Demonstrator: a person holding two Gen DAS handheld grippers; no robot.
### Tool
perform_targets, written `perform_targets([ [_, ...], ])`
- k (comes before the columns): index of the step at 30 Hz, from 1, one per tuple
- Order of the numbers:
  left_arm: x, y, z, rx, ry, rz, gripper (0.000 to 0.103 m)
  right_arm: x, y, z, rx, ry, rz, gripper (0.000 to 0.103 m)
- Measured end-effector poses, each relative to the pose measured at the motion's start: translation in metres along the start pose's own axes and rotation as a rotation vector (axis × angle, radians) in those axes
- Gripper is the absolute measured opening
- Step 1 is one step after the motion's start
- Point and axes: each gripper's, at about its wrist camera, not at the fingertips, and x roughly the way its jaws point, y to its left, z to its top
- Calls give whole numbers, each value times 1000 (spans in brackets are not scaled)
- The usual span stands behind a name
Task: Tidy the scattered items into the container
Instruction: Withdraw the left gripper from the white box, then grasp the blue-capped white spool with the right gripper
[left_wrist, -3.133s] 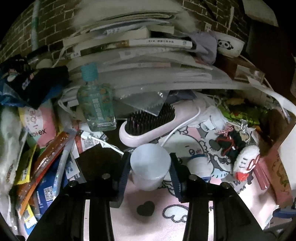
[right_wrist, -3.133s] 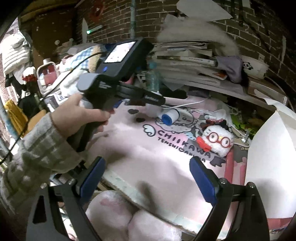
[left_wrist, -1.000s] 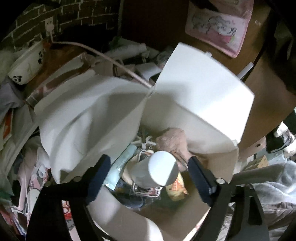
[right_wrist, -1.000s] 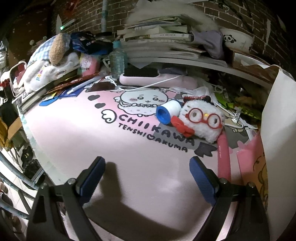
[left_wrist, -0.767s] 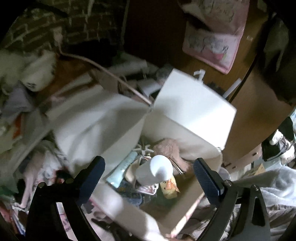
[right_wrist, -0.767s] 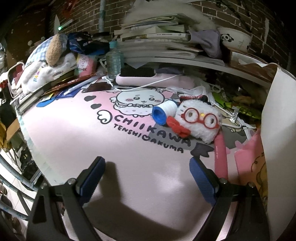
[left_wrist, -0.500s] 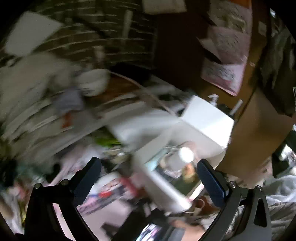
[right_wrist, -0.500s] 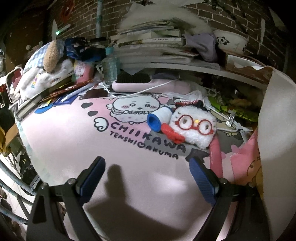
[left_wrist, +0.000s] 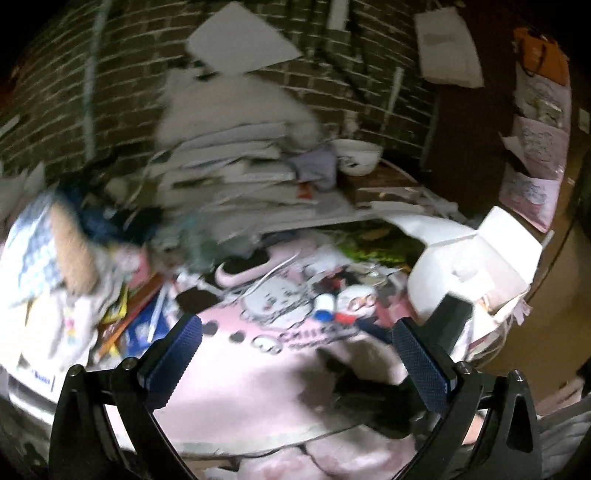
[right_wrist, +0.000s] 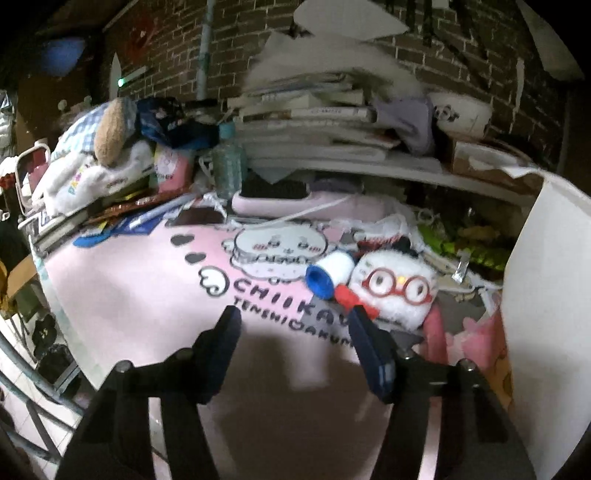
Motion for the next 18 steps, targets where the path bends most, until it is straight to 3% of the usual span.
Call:
perform_targets([
  [8, 10, 24, -19, -86, -19, -71, 103, 9, 15, 23, -35, -11, -82, 53],
  [10, 15, 24, -18, -75, -20, -96, 103, 21, 14, 31, -24, 27, -101, 48],
  [18, 34, 21, -22, -45, -2, -186, 103, 60, -9, 36, 96, 192, -107, 48],
])
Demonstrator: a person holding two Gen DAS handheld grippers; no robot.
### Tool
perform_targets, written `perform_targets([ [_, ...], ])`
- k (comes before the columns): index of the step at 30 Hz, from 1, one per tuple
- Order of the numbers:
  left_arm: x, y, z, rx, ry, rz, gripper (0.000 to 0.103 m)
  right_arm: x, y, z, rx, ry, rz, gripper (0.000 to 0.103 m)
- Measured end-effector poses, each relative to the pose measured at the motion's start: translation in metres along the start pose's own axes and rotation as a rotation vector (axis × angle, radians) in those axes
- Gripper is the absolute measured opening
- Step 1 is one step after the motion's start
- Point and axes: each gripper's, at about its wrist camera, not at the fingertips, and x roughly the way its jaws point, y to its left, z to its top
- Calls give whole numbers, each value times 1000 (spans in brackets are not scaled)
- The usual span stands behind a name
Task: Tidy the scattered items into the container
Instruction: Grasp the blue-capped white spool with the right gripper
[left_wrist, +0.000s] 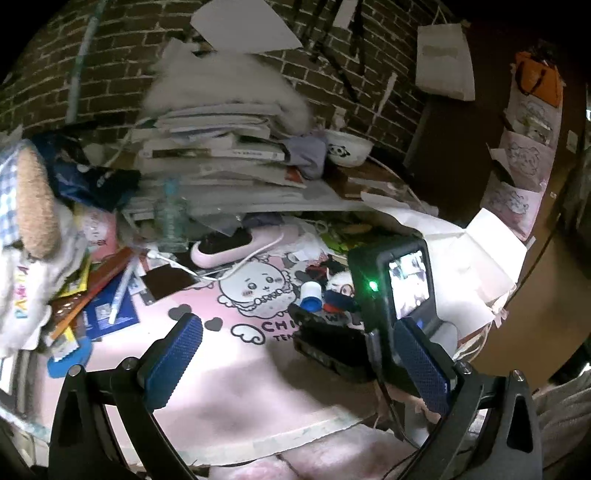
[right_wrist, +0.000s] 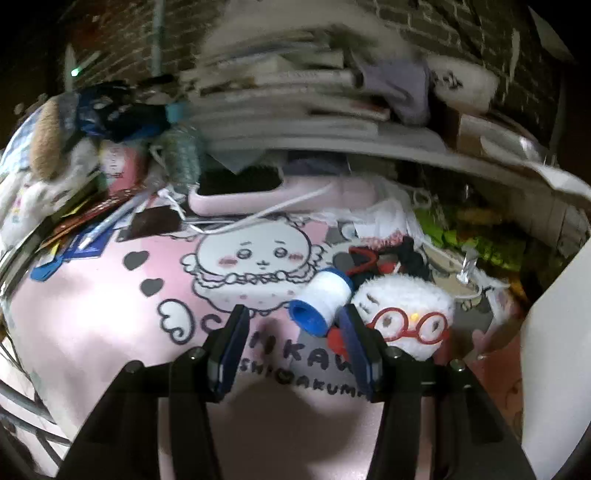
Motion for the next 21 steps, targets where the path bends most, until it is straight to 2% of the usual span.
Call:
perform_targets([
  [5, 7, 2, -1, -4, 6, -31, 103, 11, -2, 4, 15, 36, -5, 48],
  [7, 9, 4, -1, -9, 9, -34, 103, 13, -3, 5, 29, 41, -1, 41],
  [8, 9, 5, -1, -13, 10, -33, 103, 14, -4, 5, 35, 46, 4, 31],
  [9, 10, 6, -1, -15, 11, -31, 103, 16, -5, 4, 40, 55, 15, 29],
  [15, 14, 8, -2, -23, 20, -29, 103, 14, -5, 3, 52, 45, 52, 29],
  [21, 12, 6, -2, -26, 21, -10, 103, -5, -1, 1, 30, 8, 85, 28],
])
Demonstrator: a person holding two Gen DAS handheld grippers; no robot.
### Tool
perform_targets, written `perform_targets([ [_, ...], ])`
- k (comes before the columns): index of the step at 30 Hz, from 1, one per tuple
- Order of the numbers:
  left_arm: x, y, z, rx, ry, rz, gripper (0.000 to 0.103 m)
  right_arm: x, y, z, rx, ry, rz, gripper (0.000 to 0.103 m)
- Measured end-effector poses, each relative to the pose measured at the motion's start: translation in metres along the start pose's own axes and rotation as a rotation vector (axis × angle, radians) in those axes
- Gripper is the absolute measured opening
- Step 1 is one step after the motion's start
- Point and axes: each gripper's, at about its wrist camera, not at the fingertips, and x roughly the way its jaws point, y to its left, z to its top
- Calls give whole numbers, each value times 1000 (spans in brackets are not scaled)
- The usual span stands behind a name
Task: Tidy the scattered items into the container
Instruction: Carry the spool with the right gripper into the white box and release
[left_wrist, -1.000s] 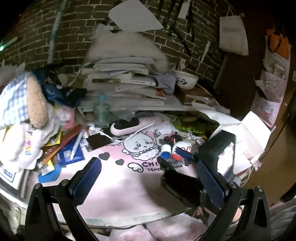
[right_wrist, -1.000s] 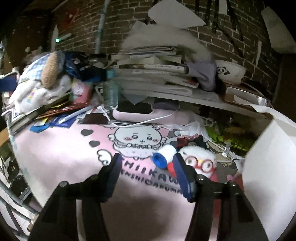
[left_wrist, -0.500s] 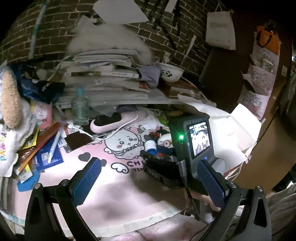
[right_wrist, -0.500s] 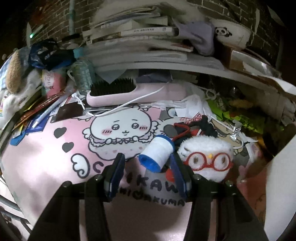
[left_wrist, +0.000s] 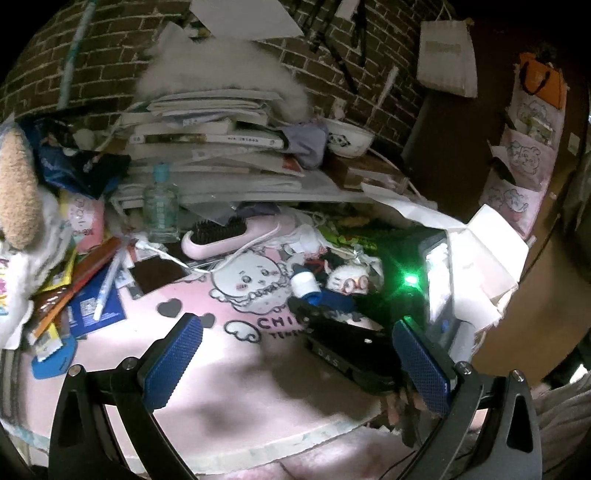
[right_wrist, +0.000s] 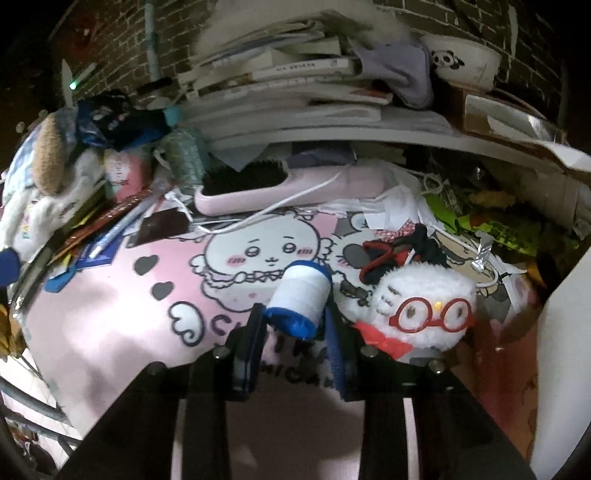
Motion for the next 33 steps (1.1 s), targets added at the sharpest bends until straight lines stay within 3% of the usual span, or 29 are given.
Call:
perform_targets([
  [4, -13, 2, -1, -10, -17, 5, 103, -14, 14, 6, -71, -62, -17, 28],
  [10, -24, 4, -3, -14, -29, 52, 103, -34, 23, 16, -66, -83, 55, 28],
  [14, -28, 2, -2, -18, -43, 15, 103, -63, 22, 24, -76, -105, 103, 28],
  [17, -30, -3, 0, -10, -52, 7, 103, -87, 10, 30, -66, -108, 132, 28],
  [24, -23, -18, 6, 17, -45, -2, 103, -156, -33, 38, -101, -144, 109, 28],
  [33, -1, -31, 12, 22, -23, 43, 103, -205, -121, 37, -108, 58, 4, 29],
])
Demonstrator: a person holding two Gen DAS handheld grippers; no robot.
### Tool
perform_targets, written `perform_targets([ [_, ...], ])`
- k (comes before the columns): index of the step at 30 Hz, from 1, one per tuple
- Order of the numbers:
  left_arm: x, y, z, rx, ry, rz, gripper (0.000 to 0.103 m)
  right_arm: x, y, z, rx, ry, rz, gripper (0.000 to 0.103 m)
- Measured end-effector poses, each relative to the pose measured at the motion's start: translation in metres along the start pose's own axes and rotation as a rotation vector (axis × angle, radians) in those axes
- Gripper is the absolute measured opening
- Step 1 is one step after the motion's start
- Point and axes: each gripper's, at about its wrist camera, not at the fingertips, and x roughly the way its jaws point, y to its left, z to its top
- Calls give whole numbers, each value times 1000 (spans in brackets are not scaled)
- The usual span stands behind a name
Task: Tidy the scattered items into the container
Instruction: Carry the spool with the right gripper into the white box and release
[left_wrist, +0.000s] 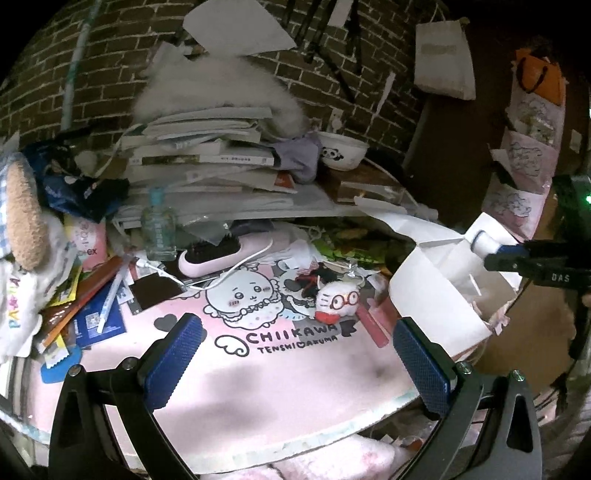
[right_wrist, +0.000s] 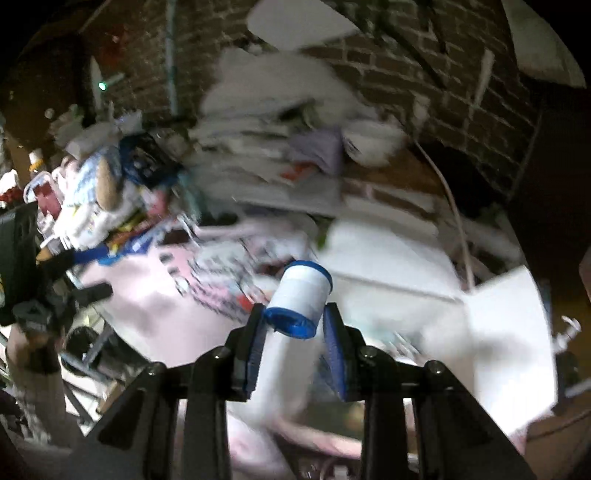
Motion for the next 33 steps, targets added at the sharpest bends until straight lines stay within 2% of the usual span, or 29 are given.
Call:
perform_targets([
  [3, 10, -5, 2, -2, 12, 6, 103, 4, -20, -6, -4, 69, -32, 29],
  [11, 27, -21, 2, 8, 41, -3, 103, 60, -48, -9, -11, 260, -2, 29],
  [16, 34, -27, 4, 18, 56, 2, 103, 77, -48, -1, -42, 307, 8, 29],
  [29, 51, -29, -1, 32, 108, 17, 103, 103, -65, 2, 18, 407, -6, 29],
  [31, 52, -27, -1, 28, 111, 20, 103, 103, -67, 2, 17, 399, -18, 44],
  [32, 53, -26, -1, 24, 111, 19, 103, 103, -67, 3, 18, 389, -23, 58],
  [33, 53, -25, -1, 21, 112, 18, 103, 102, -67, 3, 20, 378, -22, 60],
])
